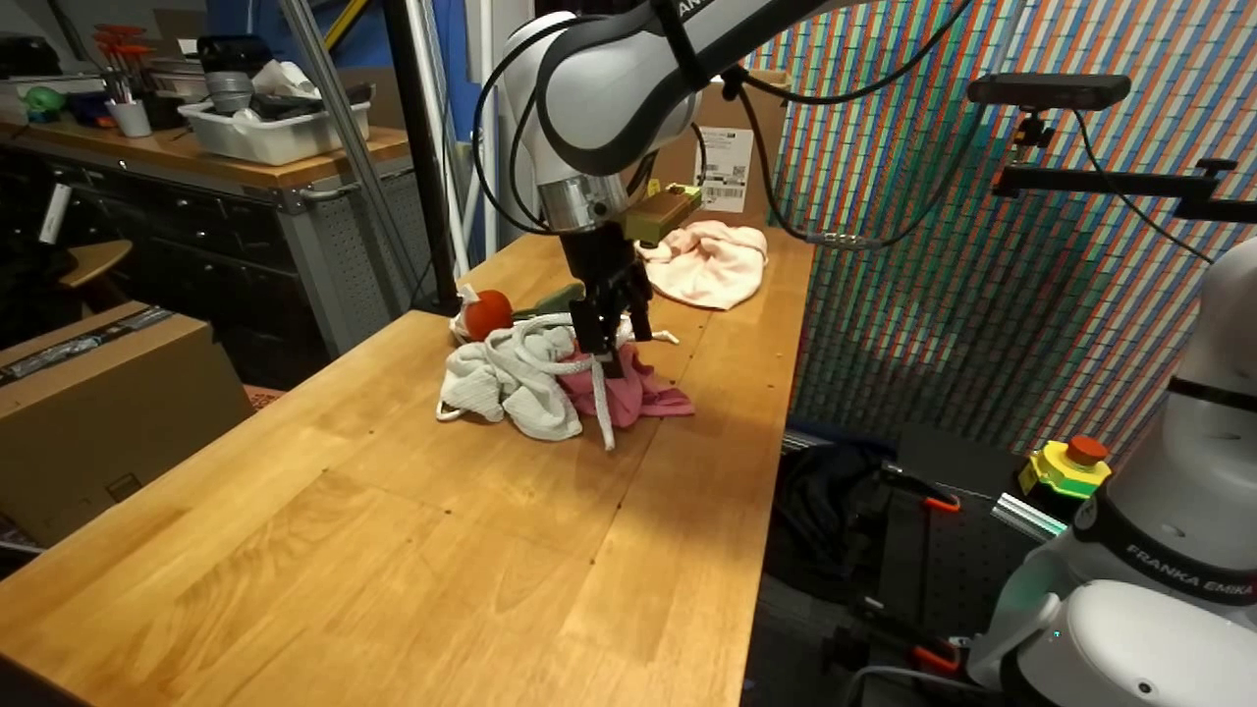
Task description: Separate the heap of things
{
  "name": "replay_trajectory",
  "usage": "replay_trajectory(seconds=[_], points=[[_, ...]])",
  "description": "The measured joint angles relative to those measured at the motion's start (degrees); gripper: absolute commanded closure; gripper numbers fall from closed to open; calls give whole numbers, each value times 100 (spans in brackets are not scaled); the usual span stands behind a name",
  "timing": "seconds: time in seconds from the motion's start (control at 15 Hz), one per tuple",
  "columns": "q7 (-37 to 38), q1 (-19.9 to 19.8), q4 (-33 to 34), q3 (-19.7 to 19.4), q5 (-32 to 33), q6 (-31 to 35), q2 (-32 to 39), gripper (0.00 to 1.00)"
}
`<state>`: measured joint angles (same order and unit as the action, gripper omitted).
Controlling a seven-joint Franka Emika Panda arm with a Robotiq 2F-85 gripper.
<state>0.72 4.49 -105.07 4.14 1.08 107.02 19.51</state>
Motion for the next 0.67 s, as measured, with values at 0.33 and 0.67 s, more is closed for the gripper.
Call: replay_trajectory(seconds=[0.33, 0.67], points=[[-51, 41, 40, 36, 0, 495, 120, 0], [-86, 146, 145, 46, 25, 786, 228, 0]])
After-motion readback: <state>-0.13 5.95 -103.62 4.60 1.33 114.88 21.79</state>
